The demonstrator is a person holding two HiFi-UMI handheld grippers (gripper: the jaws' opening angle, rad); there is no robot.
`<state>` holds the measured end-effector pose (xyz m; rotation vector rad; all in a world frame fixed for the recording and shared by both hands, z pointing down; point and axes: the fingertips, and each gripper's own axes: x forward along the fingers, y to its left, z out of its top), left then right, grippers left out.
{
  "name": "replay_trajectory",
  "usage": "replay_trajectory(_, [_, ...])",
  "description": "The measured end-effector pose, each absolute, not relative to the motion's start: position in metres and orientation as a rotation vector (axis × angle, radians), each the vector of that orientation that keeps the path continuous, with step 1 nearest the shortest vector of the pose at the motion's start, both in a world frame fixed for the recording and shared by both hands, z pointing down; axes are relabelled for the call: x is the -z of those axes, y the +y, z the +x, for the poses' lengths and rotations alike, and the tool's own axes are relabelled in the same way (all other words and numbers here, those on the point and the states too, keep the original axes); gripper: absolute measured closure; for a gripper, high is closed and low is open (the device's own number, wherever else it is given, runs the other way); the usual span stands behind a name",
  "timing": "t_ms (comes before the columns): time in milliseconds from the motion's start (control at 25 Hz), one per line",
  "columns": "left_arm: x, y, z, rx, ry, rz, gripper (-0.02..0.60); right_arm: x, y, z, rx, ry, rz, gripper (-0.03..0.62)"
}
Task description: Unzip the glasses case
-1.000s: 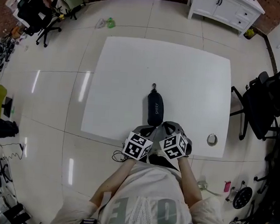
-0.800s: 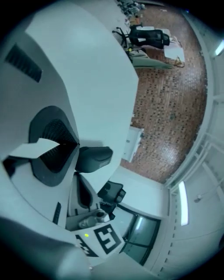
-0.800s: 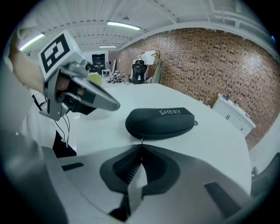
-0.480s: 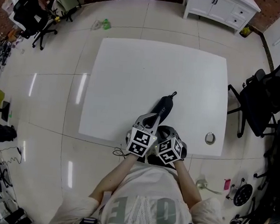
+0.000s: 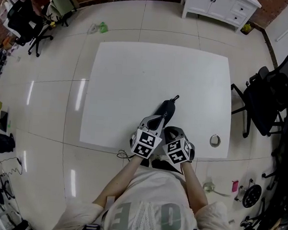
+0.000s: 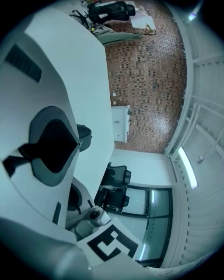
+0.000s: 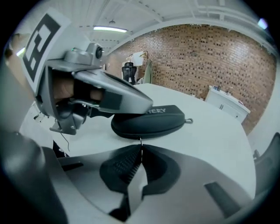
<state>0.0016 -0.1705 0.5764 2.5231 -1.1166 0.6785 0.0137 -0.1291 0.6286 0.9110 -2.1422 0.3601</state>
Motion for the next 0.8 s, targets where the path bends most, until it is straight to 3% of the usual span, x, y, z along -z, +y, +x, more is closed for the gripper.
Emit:
replay_trajectory(360, [-0.577, -0.171, 0.003, -0.657, -1.082, 2.511, 0.589, -0.628, -0.204, 0.062, -0.296, -2.059, 0.993, 0.594])
replay_trajectory(560, [-0.553, -0.158, 0.016, -0.441, -0.868, 2.367, 0.589, -0.629, -0.206, 0.055, -0.300, -2.059, 0.984, 0.594])
replay_trajectory(800, [-0.581, -0.126, 0.036, -0.590, -0.742, 2.320, 0.589, -0.627, -0.200, 0.056, -0.319, -2.087, 0.974, 0.594])
